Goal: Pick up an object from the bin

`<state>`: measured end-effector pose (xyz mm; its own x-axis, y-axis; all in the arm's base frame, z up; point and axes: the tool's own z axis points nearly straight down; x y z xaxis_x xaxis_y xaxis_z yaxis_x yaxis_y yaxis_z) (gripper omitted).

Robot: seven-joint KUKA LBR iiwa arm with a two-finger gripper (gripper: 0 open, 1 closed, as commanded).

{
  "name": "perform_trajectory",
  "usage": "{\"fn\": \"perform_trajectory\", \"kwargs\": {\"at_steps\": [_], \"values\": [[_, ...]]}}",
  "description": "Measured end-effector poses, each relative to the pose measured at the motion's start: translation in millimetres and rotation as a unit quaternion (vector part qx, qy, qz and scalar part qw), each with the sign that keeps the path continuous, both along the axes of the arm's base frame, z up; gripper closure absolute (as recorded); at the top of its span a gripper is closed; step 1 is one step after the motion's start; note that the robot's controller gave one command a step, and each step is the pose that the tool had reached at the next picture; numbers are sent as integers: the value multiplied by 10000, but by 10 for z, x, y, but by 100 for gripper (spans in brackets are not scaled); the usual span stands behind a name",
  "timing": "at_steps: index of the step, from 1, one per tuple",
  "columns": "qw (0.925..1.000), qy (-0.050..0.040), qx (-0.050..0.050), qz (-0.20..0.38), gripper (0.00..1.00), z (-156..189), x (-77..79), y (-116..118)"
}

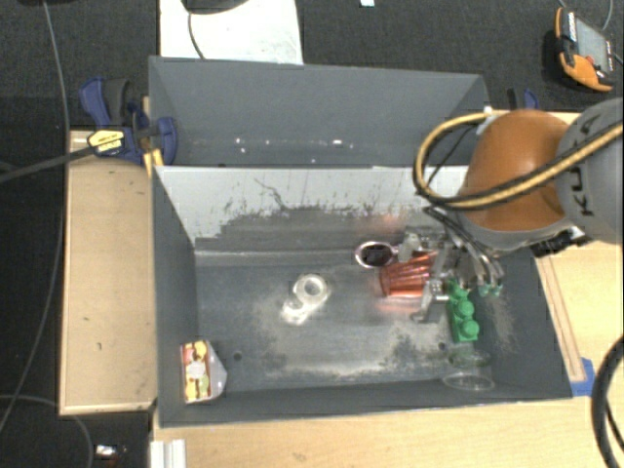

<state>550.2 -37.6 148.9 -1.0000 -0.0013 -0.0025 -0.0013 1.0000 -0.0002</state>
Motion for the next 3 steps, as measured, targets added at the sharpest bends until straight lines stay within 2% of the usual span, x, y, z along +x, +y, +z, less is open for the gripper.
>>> {"fn": "perform_trajectory", "kwargs": {"at_steps": [1,2,3], "values": [[10000,0,0,1,100,0,0,0],[10000,0,0,2,100,0,0,0],[9961,-7,4,-888,0,-315,12,126]]}}
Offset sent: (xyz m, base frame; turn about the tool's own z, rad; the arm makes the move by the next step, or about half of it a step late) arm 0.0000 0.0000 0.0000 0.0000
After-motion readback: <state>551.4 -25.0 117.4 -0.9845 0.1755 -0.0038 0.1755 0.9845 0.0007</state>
